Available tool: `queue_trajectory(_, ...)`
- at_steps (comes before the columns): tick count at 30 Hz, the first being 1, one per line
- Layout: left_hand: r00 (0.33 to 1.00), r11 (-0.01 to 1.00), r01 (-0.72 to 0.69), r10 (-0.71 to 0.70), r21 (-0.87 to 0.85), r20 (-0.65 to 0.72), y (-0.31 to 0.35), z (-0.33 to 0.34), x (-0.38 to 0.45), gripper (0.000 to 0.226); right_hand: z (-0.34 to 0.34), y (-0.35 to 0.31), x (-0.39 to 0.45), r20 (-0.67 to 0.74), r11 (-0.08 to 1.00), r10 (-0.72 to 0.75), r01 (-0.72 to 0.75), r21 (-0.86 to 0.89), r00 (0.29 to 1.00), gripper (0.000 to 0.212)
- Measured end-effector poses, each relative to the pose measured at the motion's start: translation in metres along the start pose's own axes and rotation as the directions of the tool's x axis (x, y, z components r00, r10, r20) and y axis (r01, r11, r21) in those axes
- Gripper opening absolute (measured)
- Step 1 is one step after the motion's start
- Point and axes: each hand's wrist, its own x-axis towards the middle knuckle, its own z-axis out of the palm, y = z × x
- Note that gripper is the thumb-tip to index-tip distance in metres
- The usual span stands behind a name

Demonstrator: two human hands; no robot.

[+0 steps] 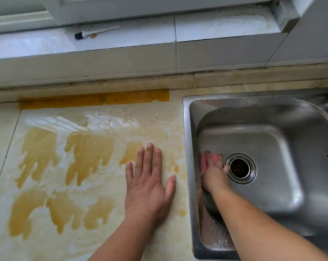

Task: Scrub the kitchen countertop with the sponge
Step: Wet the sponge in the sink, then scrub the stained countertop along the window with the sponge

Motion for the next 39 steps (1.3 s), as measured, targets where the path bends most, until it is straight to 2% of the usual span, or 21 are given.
queue_trajectory(9,1.000,1.000,0.001,-0.001,-0.009,0.015,0.000,0.000,0.001,0.082,-0.022,0.004,-0.006,0.001,0.999,0.003,-0.003,0.049,1.000,0.084)
queue_trajectory(12,1.000,0.999,0.006,-0.006,-0.034,0.023,0.000,0.001,0.003,0.082,-0.042,0.009,-0.027,-0.030,0.983,0.038,-0.032,0.178,0.999,0.085)
queue_trajectory(14,1.000,0.998,0.001,0.001,-0.059,0.029,0.000,-0.001,0.003,0.081,-0.061,0.013,-0.051,-0.067,0.946,0.058,-0.033,0.324,0.996,0.089)
queue_trajectory(17,0.997,0.994,-0.020,0.029,-0.110,0.075,-0.001,-0.005,0.004,0.080,-0.089,0.013,-0.095,-0.146,0.889,0.038,0.033,0.457,0.989,0.088)
queue_trajectory(20,0.983,0.990,-0.068,0.088,-0.126,0.164,-0.011,-0.019,0.009,0.082,-0.109,0.005,-0.138,-0.217,0.903,-0.053,0.140,0.405,0.975,0.084)
queue_trajectory(23,0.962,0.984,-0.113,0.143,-0.137,0.233,-0.033,-0.038,0.006,0.083,-0.115,-0.010,-0.174,-0.206,0.892,-0.167,0.237,0.385,0.964,0.082)
queue_trajectory(30,0.981,0.974,0.051,-0.007,-0.223,0.193,-0.086,-0.051,-0.057,0.080,-0.076,-0.048,-0.214,-0.042,0.918,-0.338,0.339,0.207,0.940,0.082)
queue_trajectory(36,0.988,0.978,0.115,-0.094,-0.175,0.122,-0.100,-0.072,-0.108,0.080,-0.057,-0.060,-0.231,-0.002,0.914,-0.384,0.381,0.139,0.923,0.083)
queue_trajectory(39,0.986,0.976,0.145,-0.129,-0.160,0.108,-0.100,-0.078,-0.128,0.080,-0.051,-0.057,-0.235,-0.024,0.917,-0.386,0.386,0.096,0.922,0.075)
